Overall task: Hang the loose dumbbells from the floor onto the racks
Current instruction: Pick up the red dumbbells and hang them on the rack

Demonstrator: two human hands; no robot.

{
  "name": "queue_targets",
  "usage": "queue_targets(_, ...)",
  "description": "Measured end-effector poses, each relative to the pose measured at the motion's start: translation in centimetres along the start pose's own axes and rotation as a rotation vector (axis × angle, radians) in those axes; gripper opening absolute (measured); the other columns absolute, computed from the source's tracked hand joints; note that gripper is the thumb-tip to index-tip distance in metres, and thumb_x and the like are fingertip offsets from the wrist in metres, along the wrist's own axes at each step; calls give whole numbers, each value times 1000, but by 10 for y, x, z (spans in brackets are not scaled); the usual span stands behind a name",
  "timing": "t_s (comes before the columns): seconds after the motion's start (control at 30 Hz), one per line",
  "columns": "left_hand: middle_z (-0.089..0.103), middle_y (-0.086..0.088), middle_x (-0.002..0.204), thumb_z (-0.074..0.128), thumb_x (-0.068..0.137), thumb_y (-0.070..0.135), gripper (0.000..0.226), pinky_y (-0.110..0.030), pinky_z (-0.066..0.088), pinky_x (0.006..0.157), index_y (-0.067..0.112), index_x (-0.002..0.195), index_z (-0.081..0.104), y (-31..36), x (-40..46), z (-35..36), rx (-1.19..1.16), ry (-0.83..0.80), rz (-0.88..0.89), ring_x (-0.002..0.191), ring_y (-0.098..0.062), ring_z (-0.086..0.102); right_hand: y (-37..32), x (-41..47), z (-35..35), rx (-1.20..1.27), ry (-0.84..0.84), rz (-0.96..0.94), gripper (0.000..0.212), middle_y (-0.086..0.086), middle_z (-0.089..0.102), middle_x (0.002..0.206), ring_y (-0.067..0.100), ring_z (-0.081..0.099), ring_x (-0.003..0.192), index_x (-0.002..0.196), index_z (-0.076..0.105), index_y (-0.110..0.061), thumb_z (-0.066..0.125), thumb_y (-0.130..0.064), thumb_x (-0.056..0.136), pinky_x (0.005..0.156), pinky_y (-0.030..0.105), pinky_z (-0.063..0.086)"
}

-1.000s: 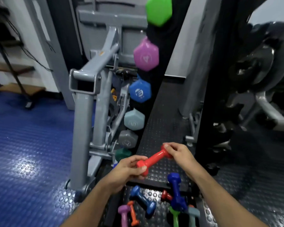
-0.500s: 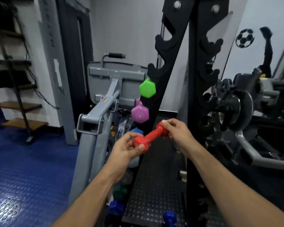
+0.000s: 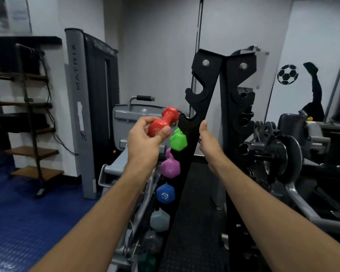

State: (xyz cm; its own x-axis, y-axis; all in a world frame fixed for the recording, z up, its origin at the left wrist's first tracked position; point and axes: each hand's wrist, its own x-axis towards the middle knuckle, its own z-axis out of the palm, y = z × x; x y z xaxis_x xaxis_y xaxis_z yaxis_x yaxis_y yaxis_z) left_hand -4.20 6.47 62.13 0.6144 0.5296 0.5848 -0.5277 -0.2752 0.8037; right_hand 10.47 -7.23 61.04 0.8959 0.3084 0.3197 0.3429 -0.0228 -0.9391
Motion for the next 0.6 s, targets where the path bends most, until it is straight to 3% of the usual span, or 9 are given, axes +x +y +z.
queue_targets(0.07,69,4,105,83,84,21,32,-40,58,93,25,109,64,8,23,11,104,22,14,96,-14,69,1,1,2,19,11,23,96,-2,41,163,19,35,152,159,38,-27,29,-88,85,127,46,26)
queue_targets(0.23,67,4,101,86,81,26,40,-43,55,94,20,114,64,2,71,53,276,40,32,96,-20,67,1,-4,-3,49,-26,22,79,-4,44,160,18,38,150,157,40,-30,22,-77,97,123,40,29)
queue_targets(0.43,71,-2,109,83,84,30,39,-41,54,94,17,116,65,-8,90,97,396,42,39,102,-22,66,1,-7,-8,43,-61,22,74,1,35,166,20,33,152,161,32,-23,19,-68,103,124,39,27)
queue_targets(0.6,64,4,93,82,85,31,37,-34,49,80,17,114,63,-10,85,112,478,23,108,92,-21,64,2,-10,-11,61,-91,-3,64,-3,38,163,13,34,148,161,32,-24,19,-58,108,113,27,30)
